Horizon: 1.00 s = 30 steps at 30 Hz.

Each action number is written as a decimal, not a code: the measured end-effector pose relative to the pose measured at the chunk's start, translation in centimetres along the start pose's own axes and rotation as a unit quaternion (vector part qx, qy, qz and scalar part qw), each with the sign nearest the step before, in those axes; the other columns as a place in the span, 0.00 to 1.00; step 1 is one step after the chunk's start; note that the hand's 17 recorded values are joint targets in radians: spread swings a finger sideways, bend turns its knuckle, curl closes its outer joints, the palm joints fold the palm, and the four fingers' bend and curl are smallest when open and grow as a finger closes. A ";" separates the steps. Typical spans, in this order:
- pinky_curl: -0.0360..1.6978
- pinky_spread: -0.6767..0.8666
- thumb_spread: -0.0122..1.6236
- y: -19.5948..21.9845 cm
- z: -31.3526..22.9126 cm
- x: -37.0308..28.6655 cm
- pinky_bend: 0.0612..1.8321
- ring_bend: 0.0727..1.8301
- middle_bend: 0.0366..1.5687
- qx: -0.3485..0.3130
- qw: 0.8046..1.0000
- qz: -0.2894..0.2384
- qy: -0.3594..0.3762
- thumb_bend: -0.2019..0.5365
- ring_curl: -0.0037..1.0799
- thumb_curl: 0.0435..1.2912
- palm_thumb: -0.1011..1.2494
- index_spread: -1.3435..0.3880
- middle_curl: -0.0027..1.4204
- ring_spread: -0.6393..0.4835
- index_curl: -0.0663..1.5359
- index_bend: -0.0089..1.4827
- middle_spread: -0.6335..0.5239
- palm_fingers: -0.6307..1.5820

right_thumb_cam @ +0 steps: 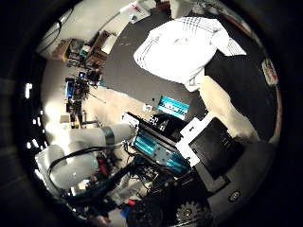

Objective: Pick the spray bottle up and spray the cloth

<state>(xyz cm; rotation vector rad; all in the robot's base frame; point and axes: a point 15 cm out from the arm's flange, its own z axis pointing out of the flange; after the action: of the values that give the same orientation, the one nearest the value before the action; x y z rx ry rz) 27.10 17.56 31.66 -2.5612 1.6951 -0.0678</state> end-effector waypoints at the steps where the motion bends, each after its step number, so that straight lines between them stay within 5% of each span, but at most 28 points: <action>1: 0.14 0.80 0.63 0.0 0.0 0.0 0.17 0.07 0.10 -0.001 1.000 0.000 0.000 0.25 0.17 0.48 0.77 0.47 0.19 0.69 0.28 0.16 0.42 0.48; 17: 0.15 0.80 0.63 0.2 -0.5 0.1 0.17 0.07 0.09 0.008 1.000 -0.001 -0.001 0.25 0.18 0.48 0.77 0.47 0.19 0.69 0.27 0.15 0.42 0.48; 23: 0.15 0.80 0.63 0.6 -3.9 0.7 0.18 0.07 0.10 0.061 0.998 -0.002 -0.009 0.22 0.18 0.45 0.68 0.47 0.19 0.69 0.27 0.14 0.42 0.48; 30: 0.15 0.82 0.63 0.3 -7.5 7.7 0.19 0.08 0.10 0.122 0.991 0.056 0.010 0.23 0.19 0.41 0.59 0.48 0.19 0.69 0.26 0.13 0.43 0.48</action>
<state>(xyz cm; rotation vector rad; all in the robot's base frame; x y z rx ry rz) 29.28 10.14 39.08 -2.2950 1.7143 -0.2784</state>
